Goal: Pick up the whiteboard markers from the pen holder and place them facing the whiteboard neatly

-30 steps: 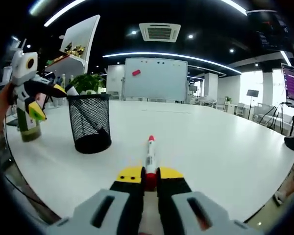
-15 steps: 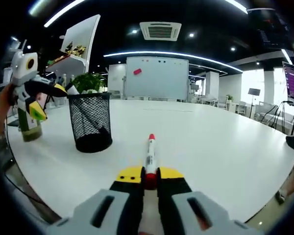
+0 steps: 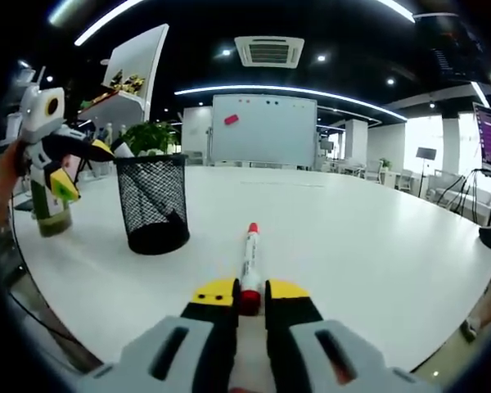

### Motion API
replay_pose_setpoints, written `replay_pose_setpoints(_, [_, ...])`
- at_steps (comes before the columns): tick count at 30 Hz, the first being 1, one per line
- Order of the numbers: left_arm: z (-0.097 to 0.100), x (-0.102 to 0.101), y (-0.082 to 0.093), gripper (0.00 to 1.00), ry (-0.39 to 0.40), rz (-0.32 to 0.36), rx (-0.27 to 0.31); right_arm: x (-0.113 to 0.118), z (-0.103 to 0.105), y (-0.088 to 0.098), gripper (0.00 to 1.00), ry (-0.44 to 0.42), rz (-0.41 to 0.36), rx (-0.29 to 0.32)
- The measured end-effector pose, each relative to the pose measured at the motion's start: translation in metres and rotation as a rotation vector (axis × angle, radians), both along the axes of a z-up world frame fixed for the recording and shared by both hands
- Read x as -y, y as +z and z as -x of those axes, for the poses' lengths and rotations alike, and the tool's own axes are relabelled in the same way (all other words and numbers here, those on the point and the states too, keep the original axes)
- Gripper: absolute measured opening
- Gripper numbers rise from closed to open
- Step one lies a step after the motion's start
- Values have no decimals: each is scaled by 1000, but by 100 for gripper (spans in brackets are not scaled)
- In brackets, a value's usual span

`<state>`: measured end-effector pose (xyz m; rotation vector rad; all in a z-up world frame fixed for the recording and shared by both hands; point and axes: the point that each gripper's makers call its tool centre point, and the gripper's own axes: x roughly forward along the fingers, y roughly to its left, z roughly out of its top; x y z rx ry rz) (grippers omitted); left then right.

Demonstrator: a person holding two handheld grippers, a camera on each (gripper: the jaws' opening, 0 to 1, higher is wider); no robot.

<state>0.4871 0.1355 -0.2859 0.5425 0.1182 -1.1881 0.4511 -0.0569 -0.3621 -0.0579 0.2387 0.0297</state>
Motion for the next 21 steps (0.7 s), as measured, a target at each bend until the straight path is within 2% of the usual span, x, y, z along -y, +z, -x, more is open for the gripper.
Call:
replay_pose_setpoints(12, [0, 0, 0, 61, 0, 0, 0, -2, 0, 4, 14, 3, -22, 7])
replay_pose_setpoints(21, [-1, 0, 0, 61, 0, 0, 0, -2, 1, 21, 18, 15, -13, 76])
